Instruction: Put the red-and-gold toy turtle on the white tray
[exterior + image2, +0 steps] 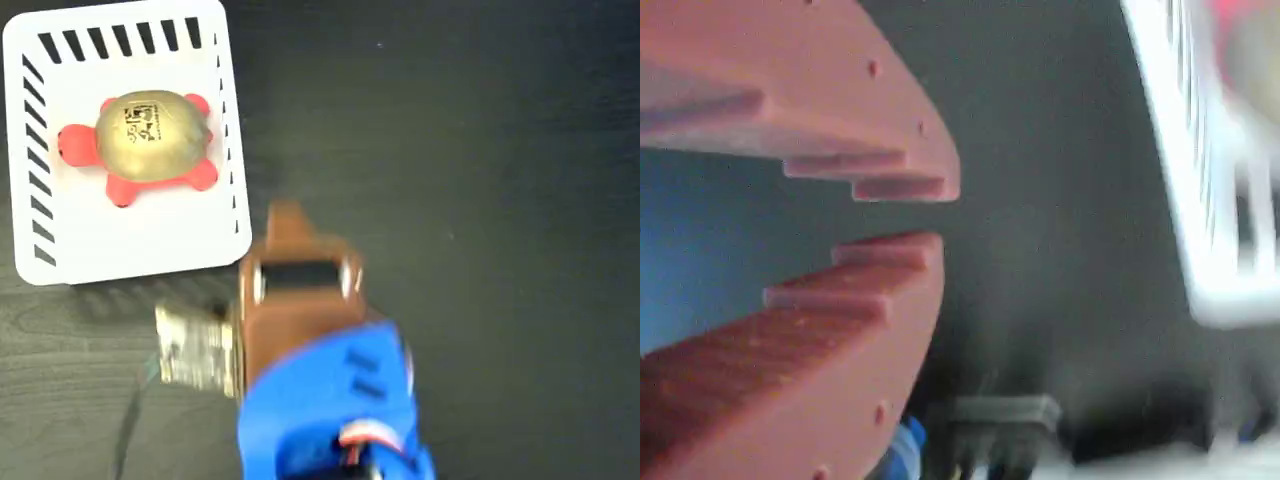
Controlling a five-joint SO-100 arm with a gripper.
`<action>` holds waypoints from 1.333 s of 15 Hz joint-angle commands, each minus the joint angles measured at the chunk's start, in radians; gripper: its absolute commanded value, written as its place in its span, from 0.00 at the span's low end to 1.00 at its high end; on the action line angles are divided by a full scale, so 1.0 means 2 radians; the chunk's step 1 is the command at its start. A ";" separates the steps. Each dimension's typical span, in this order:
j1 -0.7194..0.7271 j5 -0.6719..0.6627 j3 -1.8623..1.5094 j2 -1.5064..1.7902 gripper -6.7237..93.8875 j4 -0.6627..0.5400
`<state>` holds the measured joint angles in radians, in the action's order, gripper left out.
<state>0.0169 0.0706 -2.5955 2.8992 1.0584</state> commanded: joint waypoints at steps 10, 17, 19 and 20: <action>0.025 0.012 -0.170 0.175 0.07 0.081; 0.023 0.009 -0.166 0.175 0.07 0.104; 0.023 0.009 -0.166 0.175 0.07 0.104; 0.023 0.009 -0.166 0.175 0.07 0.104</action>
<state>0.0491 0.0828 -2.9483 3.2428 1.2533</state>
